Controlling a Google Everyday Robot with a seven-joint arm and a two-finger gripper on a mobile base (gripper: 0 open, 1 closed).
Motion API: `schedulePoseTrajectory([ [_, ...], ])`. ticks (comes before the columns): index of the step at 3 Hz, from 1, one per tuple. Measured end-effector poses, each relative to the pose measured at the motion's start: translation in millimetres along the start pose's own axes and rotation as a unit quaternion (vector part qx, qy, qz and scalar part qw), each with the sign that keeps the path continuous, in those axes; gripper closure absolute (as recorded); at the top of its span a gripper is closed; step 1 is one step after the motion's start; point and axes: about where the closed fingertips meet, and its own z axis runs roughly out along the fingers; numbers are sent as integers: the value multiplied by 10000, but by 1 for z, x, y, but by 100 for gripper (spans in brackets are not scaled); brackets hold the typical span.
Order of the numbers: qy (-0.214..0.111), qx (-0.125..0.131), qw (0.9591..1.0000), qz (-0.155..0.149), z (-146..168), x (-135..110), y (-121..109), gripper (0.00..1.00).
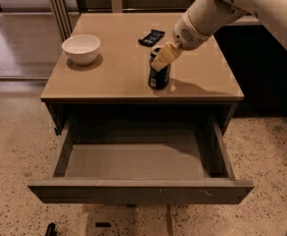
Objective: Pick pepsi can from top drawer and place on counter
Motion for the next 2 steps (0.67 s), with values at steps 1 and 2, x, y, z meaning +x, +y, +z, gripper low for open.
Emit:
schedulePoseTrajectory([
  [1, 101, -64, 9999, 41, 9, 2, -3, 100],
  [2, 102, -64, 9999, 41, 6, 0, -3, 86],
])
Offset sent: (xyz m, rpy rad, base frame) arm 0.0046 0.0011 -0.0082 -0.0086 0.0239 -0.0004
